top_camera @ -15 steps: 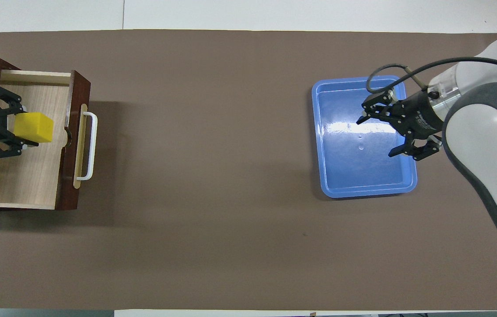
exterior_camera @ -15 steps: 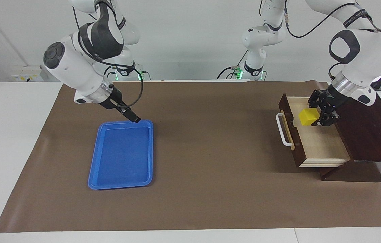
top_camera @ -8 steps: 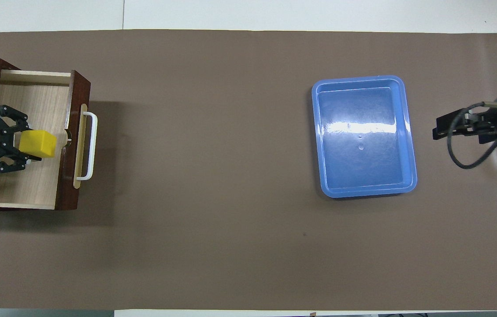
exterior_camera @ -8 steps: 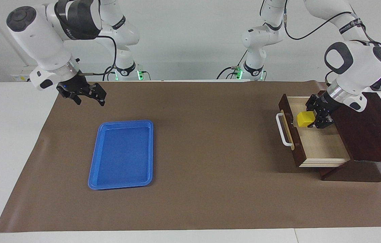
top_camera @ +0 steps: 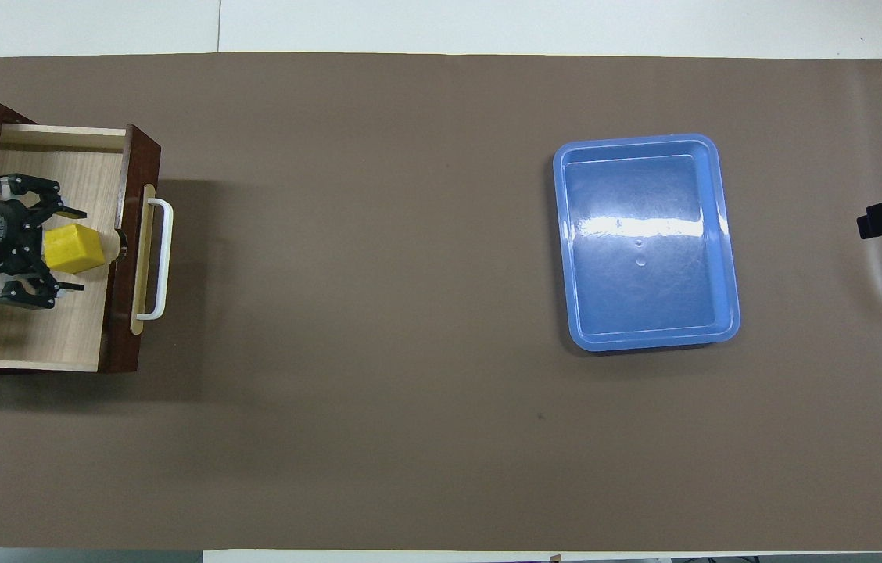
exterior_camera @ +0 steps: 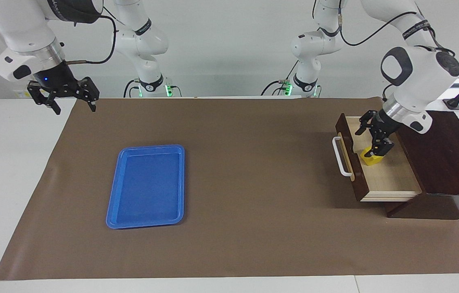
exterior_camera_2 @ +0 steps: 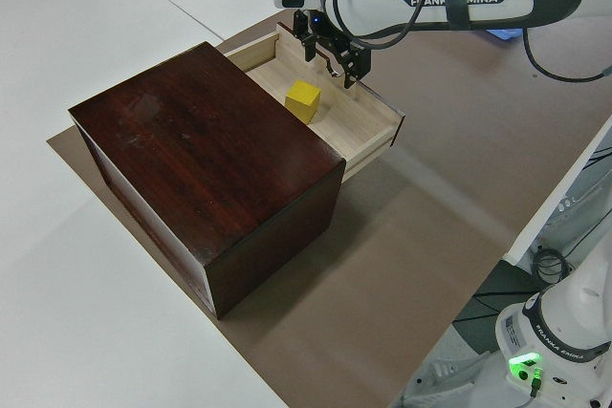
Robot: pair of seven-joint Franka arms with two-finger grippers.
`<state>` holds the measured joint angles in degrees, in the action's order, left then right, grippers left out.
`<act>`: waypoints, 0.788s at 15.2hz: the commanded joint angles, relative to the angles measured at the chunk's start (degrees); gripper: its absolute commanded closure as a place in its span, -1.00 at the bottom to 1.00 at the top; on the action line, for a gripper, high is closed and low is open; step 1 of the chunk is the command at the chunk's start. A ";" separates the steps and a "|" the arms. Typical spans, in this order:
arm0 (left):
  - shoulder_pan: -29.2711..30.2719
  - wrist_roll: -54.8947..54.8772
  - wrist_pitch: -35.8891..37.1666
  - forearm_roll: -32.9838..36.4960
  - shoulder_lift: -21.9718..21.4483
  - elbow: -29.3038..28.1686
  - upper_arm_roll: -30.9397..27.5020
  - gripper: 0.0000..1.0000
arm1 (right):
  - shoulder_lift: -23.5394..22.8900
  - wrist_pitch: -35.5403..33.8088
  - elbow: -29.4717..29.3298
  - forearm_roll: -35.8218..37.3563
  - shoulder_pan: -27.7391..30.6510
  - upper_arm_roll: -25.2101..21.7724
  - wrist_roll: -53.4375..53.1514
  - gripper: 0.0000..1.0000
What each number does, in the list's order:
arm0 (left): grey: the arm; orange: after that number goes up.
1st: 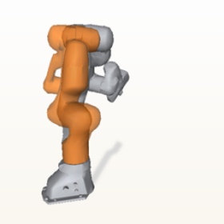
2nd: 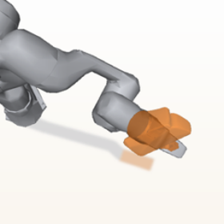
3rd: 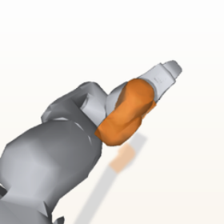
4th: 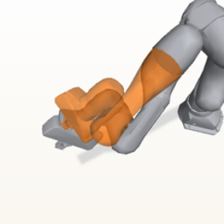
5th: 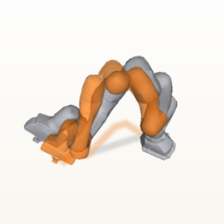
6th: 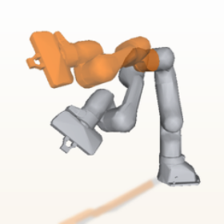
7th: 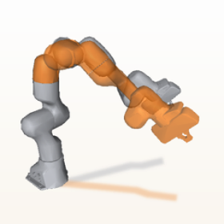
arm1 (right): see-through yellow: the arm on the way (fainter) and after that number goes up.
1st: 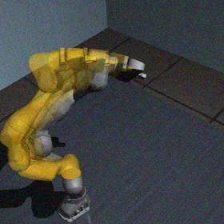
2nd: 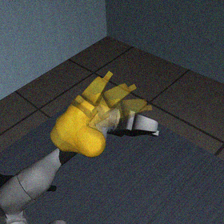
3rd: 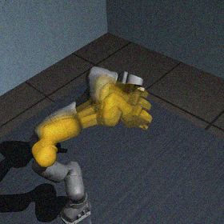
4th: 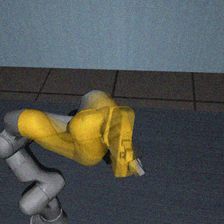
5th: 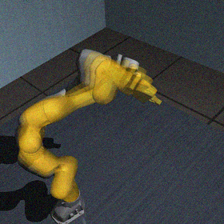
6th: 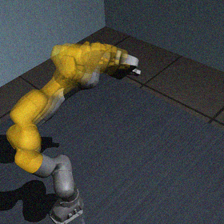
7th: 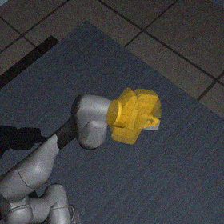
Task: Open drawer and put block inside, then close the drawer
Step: 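Open the left gripper and push the drawer shut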
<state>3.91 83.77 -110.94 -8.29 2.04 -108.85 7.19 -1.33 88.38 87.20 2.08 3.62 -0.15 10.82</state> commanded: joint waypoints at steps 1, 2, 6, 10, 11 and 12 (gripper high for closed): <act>-6.97 3.06 -1.20 4.68 -0.20 -1.35 -0.60 -1.00 | -0.34 1.35 3.05 1.08 0.51 0.59 -2.28 -1.00; -7.07 3.06 -1.29 5.82 -0.11 -1.97 -0.60 -1.00 | -0.78 1.44 3.50 0.91 0.60 0.68 -3.34 -1.00; -2.79 -0.08 -2.26 10.48 -0.29 -3.56 -0.69 -1.00 | -1.49 0.39 3.94 -0.32 0.77 0.77 -5.37 -1.00; 3.02 -9.83 -2.43 12.32 -0.02 -2.94 -0.77 -1.00 | -1.31 -2.95 2.98 -0.68 0.78 0.68 -5.46 -1.00; 4.25 -12.99 -2.61 13.55 -0.02 -2.86 -0.86 -1.00 | -1.14 -3.04 2.89 -0.59 0.78 0.68 -5.46 -1.00; 5.74 -16.07 -2.70 13.65 -0.02 -2.85 -0.86 -1.00 | -1.13 -2.95 2.89 -0.68 0.78 0.68 -5.46 -1.00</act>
<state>4.89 75.95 -112.17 1.34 2.07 -111.11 6.91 -3.26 86.23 90.04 1.97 3.62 -0.11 6.13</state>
